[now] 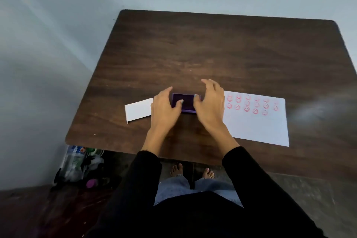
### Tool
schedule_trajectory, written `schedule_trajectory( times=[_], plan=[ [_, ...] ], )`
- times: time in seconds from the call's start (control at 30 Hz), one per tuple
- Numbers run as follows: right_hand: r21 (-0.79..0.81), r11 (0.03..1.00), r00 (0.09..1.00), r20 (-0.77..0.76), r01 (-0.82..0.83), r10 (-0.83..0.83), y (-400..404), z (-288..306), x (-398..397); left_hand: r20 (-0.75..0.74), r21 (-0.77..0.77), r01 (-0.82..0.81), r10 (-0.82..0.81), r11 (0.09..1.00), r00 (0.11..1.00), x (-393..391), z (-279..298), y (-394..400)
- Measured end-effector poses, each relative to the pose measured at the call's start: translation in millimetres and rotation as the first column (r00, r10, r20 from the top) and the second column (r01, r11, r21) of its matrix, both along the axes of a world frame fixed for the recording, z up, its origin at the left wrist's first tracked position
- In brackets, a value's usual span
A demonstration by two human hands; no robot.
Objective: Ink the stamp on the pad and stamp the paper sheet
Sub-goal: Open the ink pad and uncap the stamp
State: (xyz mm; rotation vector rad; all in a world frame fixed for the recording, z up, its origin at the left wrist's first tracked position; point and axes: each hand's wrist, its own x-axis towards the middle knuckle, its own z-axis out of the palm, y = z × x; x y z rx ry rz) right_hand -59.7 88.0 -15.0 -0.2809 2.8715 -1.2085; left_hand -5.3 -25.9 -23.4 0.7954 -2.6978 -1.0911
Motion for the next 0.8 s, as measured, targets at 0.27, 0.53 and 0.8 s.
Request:
schedule_trajectory(
  times=[0.27, 0.53, 0.8],
  plan=[
    [0.04, 0.999, 0.994, 0.108, 0.009, -0.013, 38.1, -23.3, -6.8, 0.092, -0.119, 0.278, -0.268, 0.953, 0.959, -16.7, -11.6, 42.4],
    [-0.241, 0.95, 0.957, 0.255, 0.199, -0.136, 45.8, -13.8, -22.8, 0.031, -0.175, 0.21, -0.207, 0.962, 0.978, -26.6, -15.1, 58.1],
    [-0.373, 0.864, 0.878, 0.457, 0.337, -0.144, 46.3, -12.1, -27.7, -0.07, -0.1, 0.114, -0.121, 0.988, 0.99, -30.5, -15.9, 60.7]
  ],
)
